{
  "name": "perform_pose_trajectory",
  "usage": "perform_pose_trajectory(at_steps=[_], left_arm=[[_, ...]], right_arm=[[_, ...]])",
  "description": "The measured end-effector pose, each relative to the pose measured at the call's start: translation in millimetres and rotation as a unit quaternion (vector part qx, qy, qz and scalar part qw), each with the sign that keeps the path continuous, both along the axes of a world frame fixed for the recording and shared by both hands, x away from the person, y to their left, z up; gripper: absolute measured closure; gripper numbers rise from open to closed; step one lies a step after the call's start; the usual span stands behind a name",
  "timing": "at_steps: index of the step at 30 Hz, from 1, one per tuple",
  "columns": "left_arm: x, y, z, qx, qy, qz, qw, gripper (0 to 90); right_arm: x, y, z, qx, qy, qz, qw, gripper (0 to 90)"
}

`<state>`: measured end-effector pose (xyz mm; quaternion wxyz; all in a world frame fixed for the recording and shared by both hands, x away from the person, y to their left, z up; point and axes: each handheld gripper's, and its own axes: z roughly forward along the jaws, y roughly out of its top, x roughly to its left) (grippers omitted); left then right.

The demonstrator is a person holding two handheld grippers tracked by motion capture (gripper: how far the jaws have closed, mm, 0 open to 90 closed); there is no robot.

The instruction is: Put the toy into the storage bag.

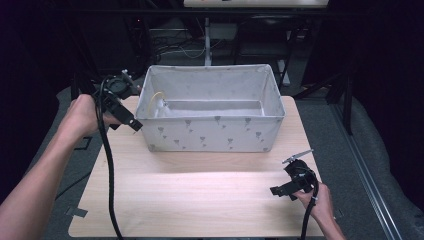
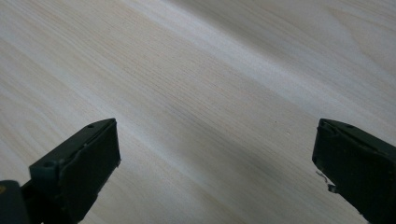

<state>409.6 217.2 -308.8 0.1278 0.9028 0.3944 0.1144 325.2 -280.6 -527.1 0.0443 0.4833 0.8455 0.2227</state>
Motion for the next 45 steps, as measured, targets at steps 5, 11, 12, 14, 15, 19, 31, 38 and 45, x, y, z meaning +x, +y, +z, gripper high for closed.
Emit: perform_pose_trajectory(at_steps=[5, 11, 12, 14, 15, 19, 31, 38, 45], left_arm=[[-20.4, 4.6, -9.4, -0.003, -0.001, -0.007, 1.0, 7.6], [-43.5, 8.8, -28.4, -0.003, -0.001, -0.012, 0.9999, 7.0], [-47.2, 9.2, -32.6, -0.005, -0.002, -0.013, 0.9999, 6.8], [-54.2, 9.9, -41.4, -0.009, 0.001, -0.015, 0.9998, 6.7], [-57.2, 10.2, -46.2, -0.01, 0.001, -0.016, 0.9998, 6.6], [-66.0, 10.3, -68.3, -0.015, 0.01, -0.015, 0.9997, 6.1], [-86.4, 17.8, -138.2, -0.028, 0.02, 0.012, 0.9993, 4.5], [-98.0, 25.4, -175.1, -0.045, 0.026, 0.03, 0.9982, 2.8], [-104.3, 30.1, -202.1, -0.032, 0.036, 0.031, 0.9983, 3.4]], right_arm=[[-0.4, 0.9, -0.1, 0.001, 0.002, -0.003, 1.0, 0.7], [-0.5, 1.3, -0.3, 0.001, 0.003, -0.003, 1.0, 0.7], [-0.5, 1.5, -0.3, 0.001, 0.003, -0.002, 1.0, 0.7], [-0.7, 1.8, -0.5, 0.005, 0.004, -0.002, 1.0, 0.7], [-0.6, 1.5, -0.4, 0.002, 0.003, -0.002, 1.0, 0.7], [-0.5, 1.8, -0.6, 0.004, 0.004, -0.002, 1.0, 0.8], [-0.5, 1.3, -0.8, 0.001, 0.004, -0.002, 1.0, 0.8], [-0.6, 1.5, -0.7, -0.003, 0.005, 0.0, 1.0, 0.9], [0.1, -1.2, 0.5, -0.007, 0.007, 0.005, 0.9999, 0.9]])
